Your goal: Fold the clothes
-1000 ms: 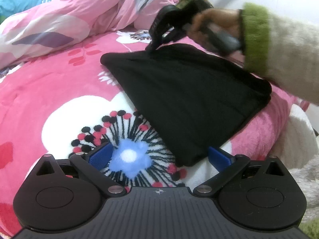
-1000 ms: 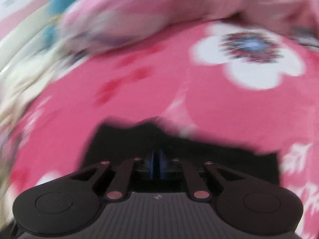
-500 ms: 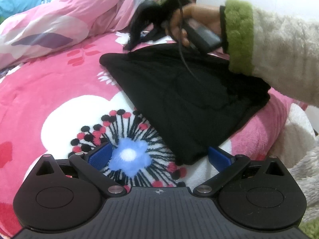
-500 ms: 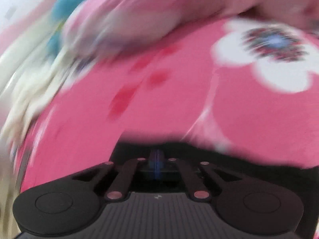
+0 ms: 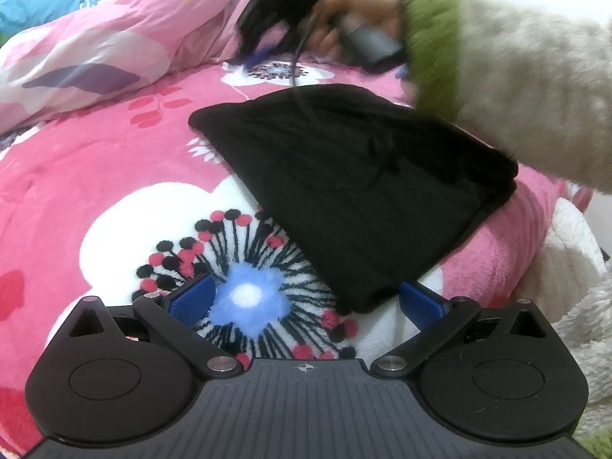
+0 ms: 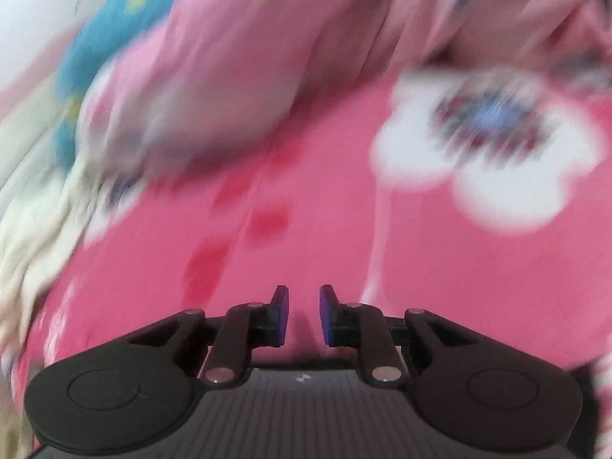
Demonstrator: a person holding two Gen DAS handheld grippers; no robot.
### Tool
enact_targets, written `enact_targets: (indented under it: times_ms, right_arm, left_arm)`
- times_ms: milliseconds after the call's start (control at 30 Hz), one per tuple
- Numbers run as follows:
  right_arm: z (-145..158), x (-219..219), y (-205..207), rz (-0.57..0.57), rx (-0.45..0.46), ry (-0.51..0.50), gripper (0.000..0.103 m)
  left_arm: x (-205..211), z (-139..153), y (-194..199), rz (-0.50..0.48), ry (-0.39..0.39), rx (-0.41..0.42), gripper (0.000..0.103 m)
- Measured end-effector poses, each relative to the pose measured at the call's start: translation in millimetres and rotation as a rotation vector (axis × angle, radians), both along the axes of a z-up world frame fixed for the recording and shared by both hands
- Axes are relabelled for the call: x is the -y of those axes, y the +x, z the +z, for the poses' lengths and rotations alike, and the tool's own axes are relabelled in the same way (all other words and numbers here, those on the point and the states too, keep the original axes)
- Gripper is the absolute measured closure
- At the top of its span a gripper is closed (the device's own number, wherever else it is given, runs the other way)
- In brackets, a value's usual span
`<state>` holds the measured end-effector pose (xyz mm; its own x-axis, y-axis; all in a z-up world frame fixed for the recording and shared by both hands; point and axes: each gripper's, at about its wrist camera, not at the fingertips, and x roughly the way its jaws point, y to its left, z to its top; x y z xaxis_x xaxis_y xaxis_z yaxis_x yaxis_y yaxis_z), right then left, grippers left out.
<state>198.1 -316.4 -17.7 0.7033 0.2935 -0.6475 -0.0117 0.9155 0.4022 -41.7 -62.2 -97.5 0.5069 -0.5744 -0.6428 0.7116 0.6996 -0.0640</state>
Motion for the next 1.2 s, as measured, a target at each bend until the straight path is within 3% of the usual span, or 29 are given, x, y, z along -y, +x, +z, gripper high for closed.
enact_targets:
  times_ms: [67,233,367,467,533,567,633,700,733,833,1000,1067,1133,1200]
  right_arm:
    - [29,18,-26,0.045,0.056,0.025,0.083]
    - [80,42,-101,0.181,0.147,-0.043,0.076]
    - [63,23,-134,0.297,0.060,0.001,0.076]
    - [15,0,-126,0.346,-0.073,0.065,0.076]
    - [-20,-4,-107,0.322,-0.152,0.071,0.080]
    - [-28,10,-99,0.249,-0.156,0.090,0.082]
    - [-41,42,-85,0.082,-0.153,0.134,0.095]
    - [-28,80,-91,-0.141,-0.102,0.123,0.089]
    - [-16,93,-100,-0.184,-0.053,0.090,0.089]
    - [9,106,-139,-0.143,0.043,0.061,0.088]
    - [14,72,-201,0.084,0.069,0.056,0.088]
    - [-8,61,-216,0.142,0.027,0.101,0.088]
    - [-29,67,-227,0.073,-0.027,0.080,0.091]
    - [-32,89,-238,-0.075,-0.030,0.044,0.103]
  left_arm:
    - [0,0,2,-0.001,-0.005,-0.004,0.000]
    - [-2,2,3,0.001,-0.008,-0.015,0.000]
    - [1,6,1,0.015,0.012,-0.020,0.000]
    - [2,9,0,0.032,0.026,-0.028,0.000]
    - [1,10,0,0.046,0.024,-0.038,0.000]
    - [0,11,0,0.054,0.023,-0.042,0.000]
    - [-3,15,-1,0.075,0.023,-0.041,0.000]
    - [-9,20,-3,0.098,0.013,-0.030,0.000]
    - [-13,24,-4,0.109,0.006,-0.024,0.000]
    - [-24,36,-3,0.146,-0.027,-0.004,0.000]
    - [-20,45,14,0.163,-0.074,-0.044,0.000]
    - [-8,39,20,0.140,-0.056,-0.060,0.000]
    - [2,29,24,0.124,-0.018,-0.092,0.001]
    - [8,21,26,0.128,0.028,-0.116,0.002]
